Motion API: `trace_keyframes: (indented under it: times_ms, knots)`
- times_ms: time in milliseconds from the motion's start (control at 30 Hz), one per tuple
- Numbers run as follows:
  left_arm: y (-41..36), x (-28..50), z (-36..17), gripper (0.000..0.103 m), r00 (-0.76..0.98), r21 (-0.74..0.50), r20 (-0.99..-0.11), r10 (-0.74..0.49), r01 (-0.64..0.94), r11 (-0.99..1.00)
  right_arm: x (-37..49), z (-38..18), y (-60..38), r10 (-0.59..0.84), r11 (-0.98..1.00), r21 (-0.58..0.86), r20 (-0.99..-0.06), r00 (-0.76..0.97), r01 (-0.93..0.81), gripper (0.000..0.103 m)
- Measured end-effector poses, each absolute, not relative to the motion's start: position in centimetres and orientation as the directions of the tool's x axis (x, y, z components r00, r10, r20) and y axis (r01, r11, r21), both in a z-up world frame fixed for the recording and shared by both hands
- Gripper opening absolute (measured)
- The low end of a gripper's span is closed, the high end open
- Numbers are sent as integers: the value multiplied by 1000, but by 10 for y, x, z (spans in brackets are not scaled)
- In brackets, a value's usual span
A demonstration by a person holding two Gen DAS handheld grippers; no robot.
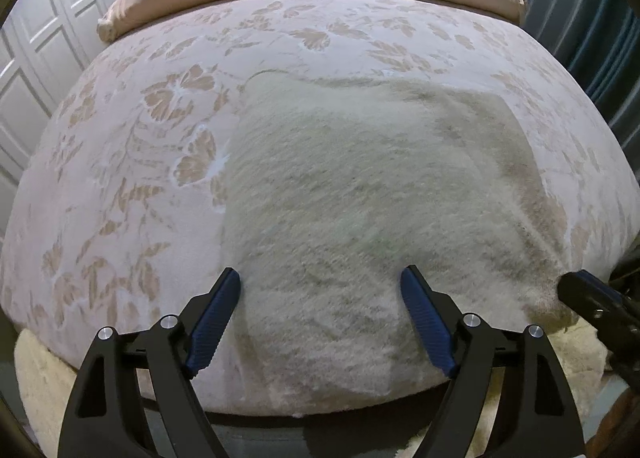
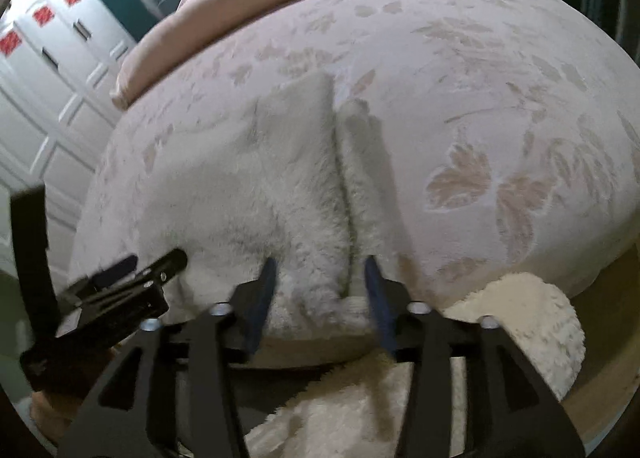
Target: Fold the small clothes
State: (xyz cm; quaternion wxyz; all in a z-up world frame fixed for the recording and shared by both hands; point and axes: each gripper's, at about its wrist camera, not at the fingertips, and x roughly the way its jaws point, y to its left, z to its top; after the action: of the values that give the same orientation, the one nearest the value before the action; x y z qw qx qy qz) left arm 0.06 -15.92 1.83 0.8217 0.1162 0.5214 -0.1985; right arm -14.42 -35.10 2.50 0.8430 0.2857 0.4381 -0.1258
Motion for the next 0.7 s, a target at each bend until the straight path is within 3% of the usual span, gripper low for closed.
trace_keyframes:
  times_ms: [200,267,300,500,533,567,700]
  knots:
    - [-143,-2,26,80,367,-53,-904,-218,409,911,-130,-3,-362,109,764,421,-830,546,489,65]
    - [-136,-2,29,80,369,-56,-904,-215,398,916,-117,-10,-361,111,780,406,-839,533,477,54]
    - [-133,-3,31,80,369,-61,-904,-217,391,918,-111,-10,-361,111,793,394,-844,524,465,37]
    - [-124,-8,52,80,393,-91,-884,-252,384,919,-132,85,-358,124,815,495,-656,744,301,18]
    - [-125,-9,54,80,398,-89,-882,-253,386,918,-138,93,-359,107,819,491,-639,762,297,0]
    - [-127,-11,54,80,397,-88,-881,-255,394,915,-139,89,-362,92,819,481,-649,755,313,0]
    - [-138,-12,42,80,365,-77,-899,-242,412,908,-122,-10,-378,45,815,309,-877,479,491,0]
